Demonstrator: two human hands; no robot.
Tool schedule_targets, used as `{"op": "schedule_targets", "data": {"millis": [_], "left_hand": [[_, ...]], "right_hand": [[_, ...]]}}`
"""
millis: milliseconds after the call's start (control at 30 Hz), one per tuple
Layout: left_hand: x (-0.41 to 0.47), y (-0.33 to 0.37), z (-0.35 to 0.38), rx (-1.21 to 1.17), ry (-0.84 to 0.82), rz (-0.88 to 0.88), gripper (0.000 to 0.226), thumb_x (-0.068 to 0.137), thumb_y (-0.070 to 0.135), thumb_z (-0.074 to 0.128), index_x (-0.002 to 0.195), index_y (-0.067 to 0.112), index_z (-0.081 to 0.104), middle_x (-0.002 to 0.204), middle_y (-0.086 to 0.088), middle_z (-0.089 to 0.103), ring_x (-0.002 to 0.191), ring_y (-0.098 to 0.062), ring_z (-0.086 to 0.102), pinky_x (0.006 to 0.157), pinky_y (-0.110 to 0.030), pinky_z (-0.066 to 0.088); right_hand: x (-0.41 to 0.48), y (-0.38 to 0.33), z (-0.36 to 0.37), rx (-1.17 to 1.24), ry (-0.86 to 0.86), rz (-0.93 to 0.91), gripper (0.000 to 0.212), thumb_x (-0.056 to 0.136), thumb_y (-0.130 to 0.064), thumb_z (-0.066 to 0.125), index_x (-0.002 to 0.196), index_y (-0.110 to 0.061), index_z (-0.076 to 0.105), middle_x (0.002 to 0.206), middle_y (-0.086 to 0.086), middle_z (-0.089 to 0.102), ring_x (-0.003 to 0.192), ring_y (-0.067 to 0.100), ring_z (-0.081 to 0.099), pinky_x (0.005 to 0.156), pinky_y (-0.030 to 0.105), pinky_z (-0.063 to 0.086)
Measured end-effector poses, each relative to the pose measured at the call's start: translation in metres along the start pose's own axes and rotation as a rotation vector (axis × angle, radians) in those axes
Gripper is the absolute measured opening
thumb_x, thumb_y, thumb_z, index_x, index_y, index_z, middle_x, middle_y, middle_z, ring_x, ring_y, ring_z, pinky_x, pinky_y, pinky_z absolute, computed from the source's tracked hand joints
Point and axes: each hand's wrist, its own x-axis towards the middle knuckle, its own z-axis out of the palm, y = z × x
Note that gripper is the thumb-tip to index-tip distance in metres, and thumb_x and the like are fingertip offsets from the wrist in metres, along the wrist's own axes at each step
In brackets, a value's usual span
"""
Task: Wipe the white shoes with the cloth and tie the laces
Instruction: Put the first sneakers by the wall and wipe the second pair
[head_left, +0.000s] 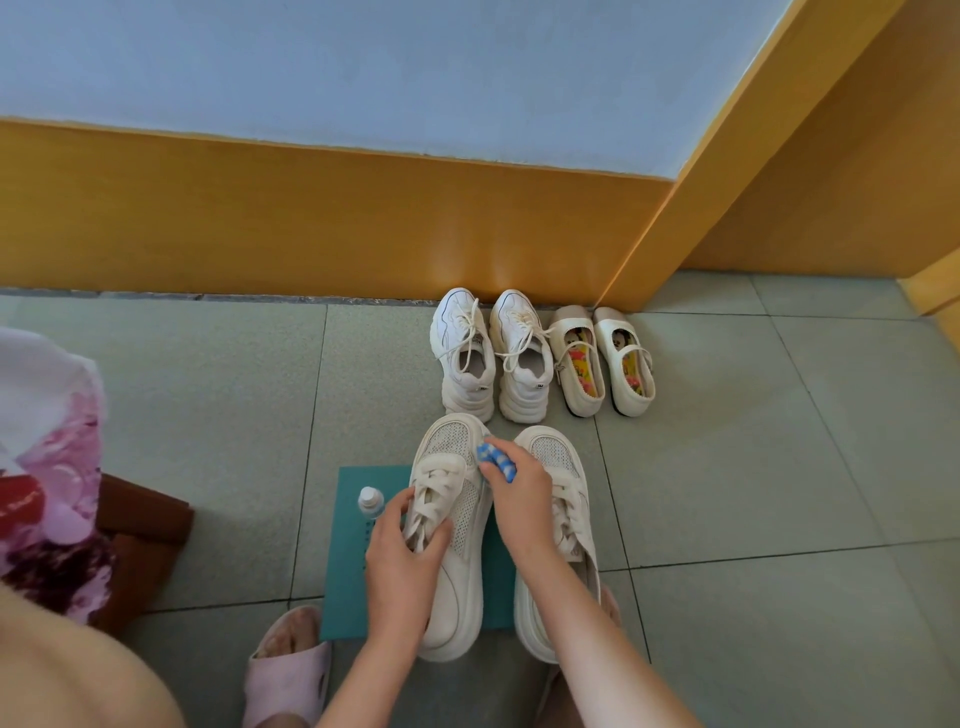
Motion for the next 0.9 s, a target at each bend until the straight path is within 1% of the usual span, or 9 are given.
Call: {"op": "schedule_targets", "data": {"millis": [133, 267, 367, 400, 467, 533, 667, 767, 900], "left_hand": [[0.001, -0.001, 0.002, 0.008, 0.011, 0.010, 0.050, 0.077, 0.020, 0.073, 0.123, 0.020, 0.054, 0.116, 0.005, 0.061, 0.108, -0.013, 0.055, 0.089, -0.027, 0.042], [0.001, 0.000, 0.001, 0.017, 0.017, 0.013, 0.050, 0.078, 0.020, 0.073, 0.124, 0.019, 0.054, 0.114, 0.004, 0.061, 0.106, -0.014, 0.055, 0.089, -0.028, 0.041], [0.001, -0.001, 0.001, 0.018, 0.014, 0.013, 0.050, 0.077, 0.020, 0.073, 0.123, 0.019, 0.054, 0.115, 0.003, 0.061, 0.107, -0.015, 0.055, 0.090, -0.029, 0.042], [0.001, -0.001, 0.001, 0.016, 0.013, 0.011, 0.050, 0.077, 0.020, 0.073, 0.123, 0.018, 0.054, 0.116, 0.003, 0.061, 0.108, -0.015, 0.055, 0.091, -0.028, 0.042], [0.001, -0.001, 0.001, 0.018, 0.012, 0.014, 0.050, 0.077, 0.020, 0.073, 0.123, 0.018, 0.055, 0.116, 0.002, 0.061, 0.108, -0.016, 0.055, 0.091, -0.028, 0.041], [0.001, 0.000, 0.001, 0.022, 0.010, 0.010, 0.050, 0.077, 0.020, 0.073, 0.124, 0.018, 0.054, 0.117, 0.002, 0.061, 0.108, -0.016, 0.055, 0.091, -0.028, 0.041], [0.001, 0.000, 0.001, 0.012, 0.006, 0.000, 0.051, 0.078, 0.021, 0.073, 0.125, 0.019, 0.054, 0.118, 0.003, 0.061, 0.108, -0.014, 0.055, 0.090, -0.027, 0.040], [0.002, -0.001, 0.002, 0.012, 0.006, 0.006, 0.051, 0.077, 0.021, 0.073, 0.124, 0.019, 0.053, 0.118, 0.004, 0.061, 0.108, -0.013, 0.055, 0.090, -0.026, 0.040], [0.002, -0.003, 0.003, 0.020, 0.004, 0.013, 0.050, 0.078, 0.021, 0.073, 0.124, 0.020, 0.053, 0.118, 0.004, 0.060, 0.108, -0.013, 0.055, 0.088, -0.025, 0.039]], "right_hand": [[-0.016, 0.011, -0.003, -0.029, -0.015, 0.005, 0.029, 0.089, -0.004, 0.059, 0.115, -0.015, 0.066, 0.112, -0.001, 0.064, 0.105, 0.010, 0.057, 0.096, 0.021, 0.044], [-0.021, 0.011, -0.019, 0.091, -0.085, 0.075, 0.020, 0.090, -0.004, 0.056, 0.103, -0.017, 0.066, 0.098, -0.001, 0.066, 0.091, 0.009, 0.061, 0.078, 0.010, 0.047], [-0.011, 0.005, -0.028, 0.248, -0.022, 0.083, 0.019, 0.091, -0.006, 0.057, 0.103, -0.019, 0.063, 0.100, 0.002, 0.066, 0.094, 0.017, 0.065, 0.077, 0.023, 0.054], [-0.005, 0.001, -0.028, 0.281, 0.003, 0.073, 0.019, 0.092, -0.007, 0.057, 0.107, -0.018, 0.062, 0.102, 0.002, 0.065, 0.094, 0.017, 0.065, 0.075, 0.024, 0.055], [0.007, -0.007, -0.025, 0.262, 0.059, 0.028, 0.022, 0.091, -0.007, 0.058, 0.112, -0.015, 0.060, 0.104, 0.000, 0.063, 0.094, 0.013, 0.063, 0.071, 0.015, 0.053], [0.020, -0.013, -0.017, 0.218, 0.074, 0.014, 0.022, 0.091, -0.007, 0.058, 0.110, -0.015, 0.063, 0.105, 0.002, 0.063, 0.096, 0.016, 0.063, 0.070, 0.018, 0.055], [0.025, -0.010, 0.001, 0.077, 0.005, 0.021, 0.024, 0.090, -0.009, 0.059, 0.112, -0.018, 0.067, 0.105, -0.003, 0.064, 0.101, 0.014, 0.061, 0.089, 0.035, 0.054], [0.015, -0.004, -0.001, 0.029, -0.022, -0.021, 0.031, 0.090, -0.008, 0.060, 0.119, -0.018, 0.065, 0.111, -0.002, 0.062, 0.104, 0.010, 0.057, 0.095, 0.026, 0.047], [0.004, 0.003, -0.005, 0.001, -0.022, -0.044, 0.031, 0.088, -0.004, 0.061, 0.117, -0.014, 0.066, 0.107, -0.004, 0.060, 0.101, 0.007, 0.055, 0.093, 0.018, 0.044]]}}
